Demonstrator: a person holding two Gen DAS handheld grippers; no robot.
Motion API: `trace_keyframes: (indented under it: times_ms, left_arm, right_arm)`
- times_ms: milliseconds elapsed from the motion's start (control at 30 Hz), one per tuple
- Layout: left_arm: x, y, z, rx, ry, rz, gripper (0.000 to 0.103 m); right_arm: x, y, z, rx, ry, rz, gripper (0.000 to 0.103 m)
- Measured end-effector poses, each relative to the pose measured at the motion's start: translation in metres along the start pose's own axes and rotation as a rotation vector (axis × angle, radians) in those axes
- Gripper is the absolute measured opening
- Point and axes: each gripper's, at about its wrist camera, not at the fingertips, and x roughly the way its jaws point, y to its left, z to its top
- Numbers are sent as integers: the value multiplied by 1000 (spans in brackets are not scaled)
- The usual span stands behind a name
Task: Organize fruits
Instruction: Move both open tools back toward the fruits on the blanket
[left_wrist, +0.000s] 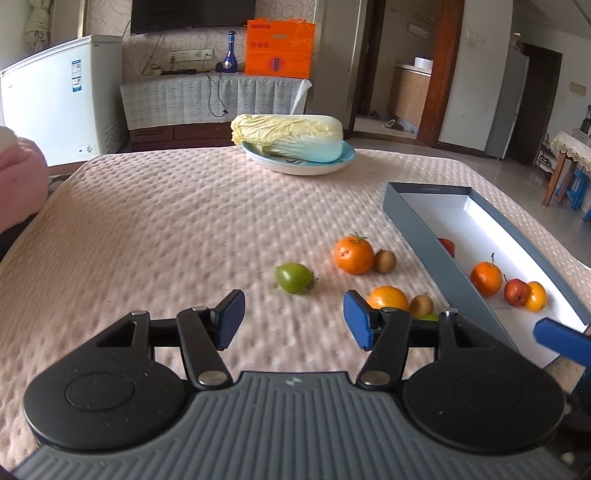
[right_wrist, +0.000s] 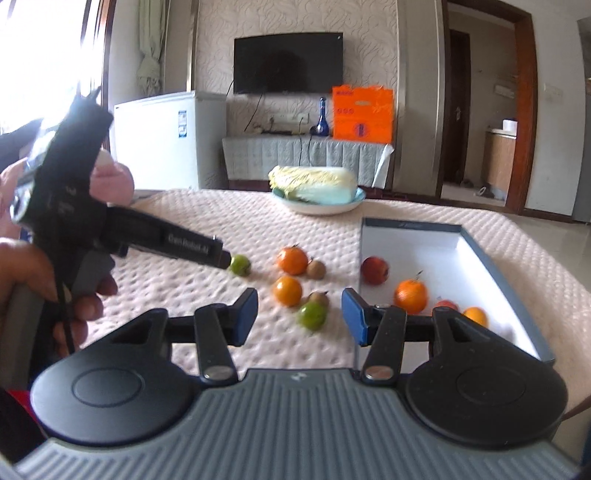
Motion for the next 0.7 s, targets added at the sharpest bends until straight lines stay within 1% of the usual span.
trace_keyframes:
  times_ms: [33, 100, 167, 233, 400, 567, 700]
  left_arm:
    - [0, 1, 0, 0, 1, 2, 65]
    - [-1, 3, -1, 1, 1, 0, 65]
    - [-2, 4, -1, 1, -2, -5, 65]
    - [-2, 5, -1, 0, -3, -9, 65]
    - [-3, 6, -1, 0, -4, -20, 65]
    - [-2, 5, 0, 13, -2, -38, 65]
    - [0, 4, 1, 18, 1, -46, 65]
  right_arm:
    - [3, 3, 0, -7, 7, 2, 48]
    - [8, 7, -2, -15, 19, -2, 44]
    - [14, 10, -4, -9, 34, -10, 43]
    - [20, 12, -6, -9, 45, -23, 40]
    - [37, 19, -11, -4, 68, -82, 39]
    - [55, 23, -12, -2, 89, -159, 37]
    - [69, 17, -13, 34, 116, -181, 37]
